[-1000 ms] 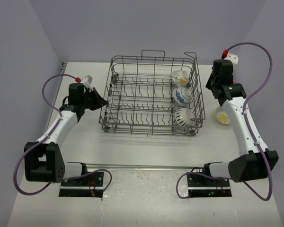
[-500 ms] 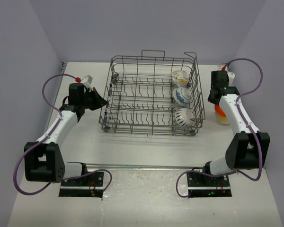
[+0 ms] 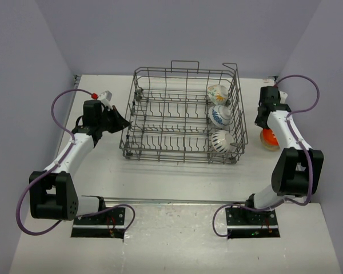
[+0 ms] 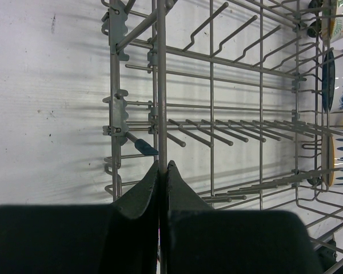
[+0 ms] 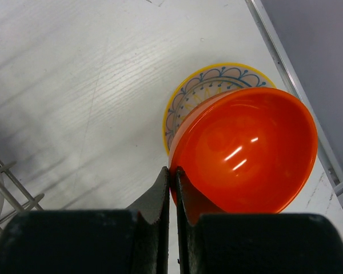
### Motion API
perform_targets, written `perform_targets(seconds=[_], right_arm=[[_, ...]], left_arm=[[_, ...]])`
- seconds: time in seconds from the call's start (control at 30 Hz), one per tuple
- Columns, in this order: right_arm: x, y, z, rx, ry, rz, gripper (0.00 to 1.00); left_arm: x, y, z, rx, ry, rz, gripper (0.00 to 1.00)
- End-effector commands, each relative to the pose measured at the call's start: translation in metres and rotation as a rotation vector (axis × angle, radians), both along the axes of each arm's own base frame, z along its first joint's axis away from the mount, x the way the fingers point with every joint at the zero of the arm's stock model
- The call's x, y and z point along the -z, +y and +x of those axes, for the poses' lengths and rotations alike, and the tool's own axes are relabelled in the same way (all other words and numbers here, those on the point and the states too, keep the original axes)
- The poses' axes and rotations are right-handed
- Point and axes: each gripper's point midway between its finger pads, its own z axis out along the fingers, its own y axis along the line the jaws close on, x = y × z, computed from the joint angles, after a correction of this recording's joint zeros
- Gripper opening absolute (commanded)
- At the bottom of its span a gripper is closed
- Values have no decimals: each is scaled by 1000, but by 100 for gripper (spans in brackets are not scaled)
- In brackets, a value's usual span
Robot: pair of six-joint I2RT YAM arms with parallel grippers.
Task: Unload the bowls from the dish rack
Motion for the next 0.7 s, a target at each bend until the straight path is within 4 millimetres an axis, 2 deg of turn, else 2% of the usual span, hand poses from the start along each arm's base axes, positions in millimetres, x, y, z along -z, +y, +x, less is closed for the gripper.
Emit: perform_targets(seconds=[0.0,0.47,0.6,0.63,0.67], right_arm=[[-7,-2,14,11,-56,4,0],[22,-12,18,49,5,33,0],[30,-10,18,48,21,48,0],[32,-11,17,49,25,48,0],[32,-12,16,55,27,47,0]], left_arm=[[16,0,-7,22,55,49,0],[11,-2,-5,36,42,46,0],[-1,-4,0,40,20,28,14],[-5,-5,2,39,12,25,24],[-6,-6,2,41,12,25,28]])
